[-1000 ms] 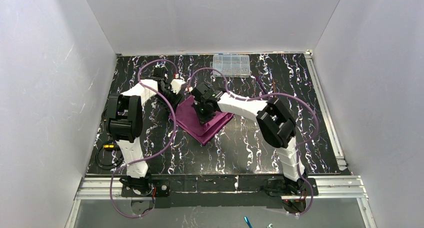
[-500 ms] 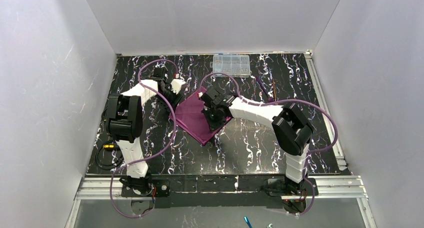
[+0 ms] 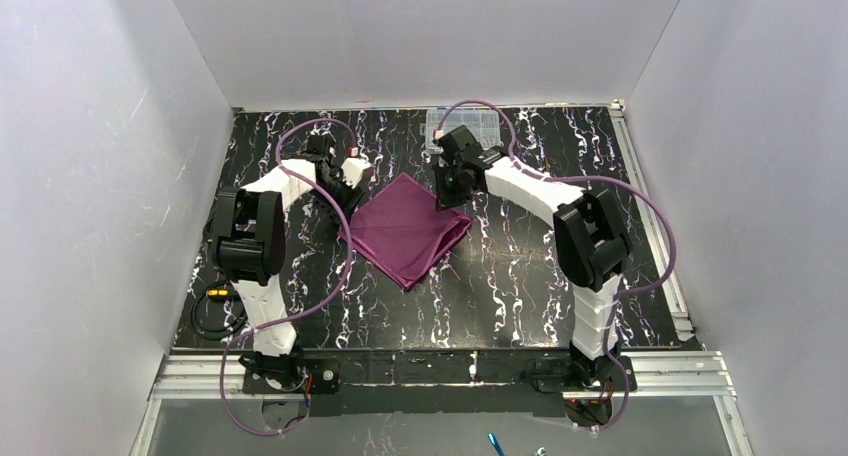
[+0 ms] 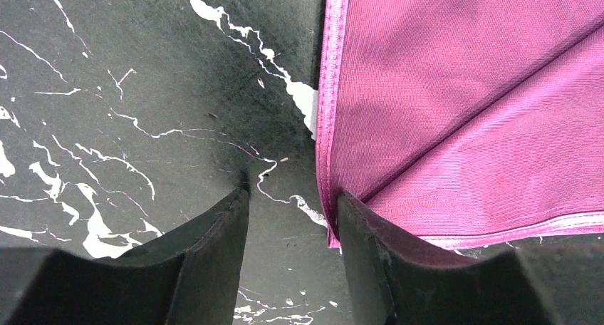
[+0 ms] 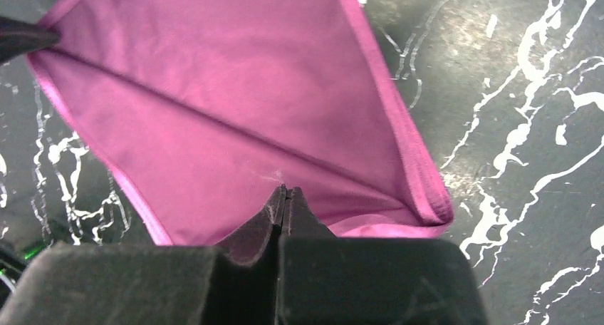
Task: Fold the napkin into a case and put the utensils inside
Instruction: Smooth out the upper triangle-folded napkin at the center of the board.
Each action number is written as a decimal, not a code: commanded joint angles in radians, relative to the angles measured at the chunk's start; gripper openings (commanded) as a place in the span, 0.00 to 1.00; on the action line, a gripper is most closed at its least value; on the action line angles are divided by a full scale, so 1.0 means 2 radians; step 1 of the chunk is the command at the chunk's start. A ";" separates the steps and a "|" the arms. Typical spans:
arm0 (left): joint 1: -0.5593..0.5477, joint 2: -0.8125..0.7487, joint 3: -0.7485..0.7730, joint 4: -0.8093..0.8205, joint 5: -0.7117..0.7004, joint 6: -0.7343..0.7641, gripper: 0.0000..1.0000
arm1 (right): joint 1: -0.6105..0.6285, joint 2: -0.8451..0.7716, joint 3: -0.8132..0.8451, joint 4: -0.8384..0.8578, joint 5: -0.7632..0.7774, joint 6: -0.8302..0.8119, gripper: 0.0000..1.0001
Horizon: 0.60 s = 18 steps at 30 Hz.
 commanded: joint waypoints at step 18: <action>-0.001 -0.014 -0.005 -0.004 0.004 0.007 0.45 | -0.104 -0.102 -0.180 0.072 -0.039 -0.010 0.04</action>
